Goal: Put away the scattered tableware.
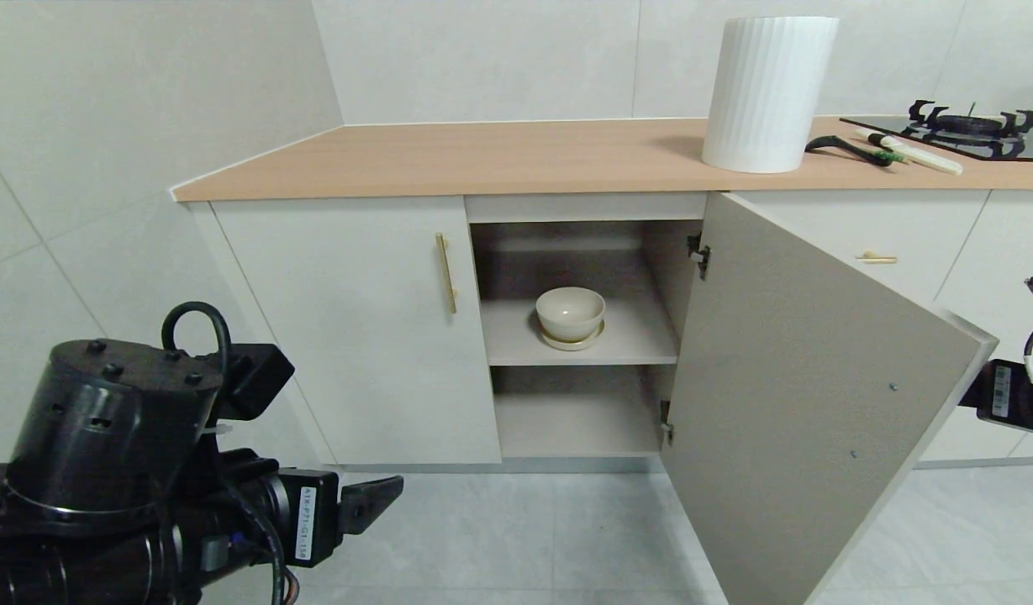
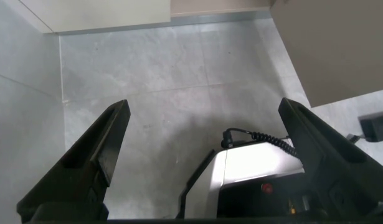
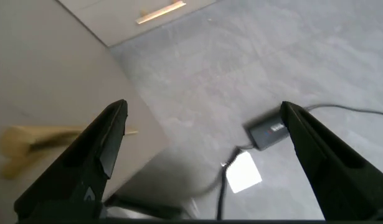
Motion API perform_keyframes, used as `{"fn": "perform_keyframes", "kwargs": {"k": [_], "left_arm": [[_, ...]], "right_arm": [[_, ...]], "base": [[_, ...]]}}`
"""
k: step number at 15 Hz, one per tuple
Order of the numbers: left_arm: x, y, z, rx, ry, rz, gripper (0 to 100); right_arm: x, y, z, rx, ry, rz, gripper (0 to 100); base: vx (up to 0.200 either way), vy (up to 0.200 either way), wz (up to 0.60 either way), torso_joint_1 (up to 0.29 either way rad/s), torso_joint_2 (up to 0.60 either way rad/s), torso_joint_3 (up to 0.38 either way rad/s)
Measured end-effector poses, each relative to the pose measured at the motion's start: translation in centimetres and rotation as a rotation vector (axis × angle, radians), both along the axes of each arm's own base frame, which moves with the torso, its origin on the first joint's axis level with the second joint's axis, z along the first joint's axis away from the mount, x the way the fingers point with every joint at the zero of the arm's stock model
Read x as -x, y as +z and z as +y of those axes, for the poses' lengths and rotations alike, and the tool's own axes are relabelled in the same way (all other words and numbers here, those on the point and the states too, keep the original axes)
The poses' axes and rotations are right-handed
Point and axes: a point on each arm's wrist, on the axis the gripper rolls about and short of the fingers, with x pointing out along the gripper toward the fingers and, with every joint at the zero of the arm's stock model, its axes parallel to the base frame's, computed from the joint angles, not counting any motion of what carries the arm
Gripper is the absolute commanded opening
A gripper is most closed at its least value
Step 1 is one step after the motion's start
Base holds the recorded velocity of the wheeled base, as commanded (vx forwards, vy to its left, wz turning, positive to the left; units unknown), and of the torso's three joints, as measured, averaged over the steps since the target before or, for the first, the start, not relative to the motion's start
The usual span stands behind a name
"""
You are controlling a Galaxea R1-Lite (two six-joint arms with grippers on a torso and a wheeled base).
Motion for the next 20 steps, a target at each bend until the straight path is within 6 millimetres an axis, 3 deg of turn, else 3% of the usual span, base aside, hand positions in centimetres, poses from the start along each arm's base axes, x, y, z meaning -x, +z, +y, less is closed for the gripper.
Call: {"fn": "perform_keyframes", "kwargs": {"k": [6, 15, 20], "left_arm": [[0.0, 0.0, 0.0, 0.0, 0.0, 0.0, 100], [0.0, 0.0, 0.0, 0.0, 0.002, 0.0, 100], [0.0, 0.1, 0.0, 0.001, 0.001, -0.002, 100]], "right_arm": [[-0.7, -1.2, 2.3, -0.068, 0.03, 0.002, 100], [-0.4, -1.9, 7.5, -0.178, 0.145, 0.001, 100], [-0.9, -2.0, 10.7, -0.26, 0.329, -0.022, 100]], "base": [[0.0, 0.0, 0.0, 0.0, 0.0, 0.0], [0.0, 0.0, 0.0, 0.0, 0.0, 0.0], [0.0, 0.0, 0.0, 0.0, 0.0, 0.0]]}}
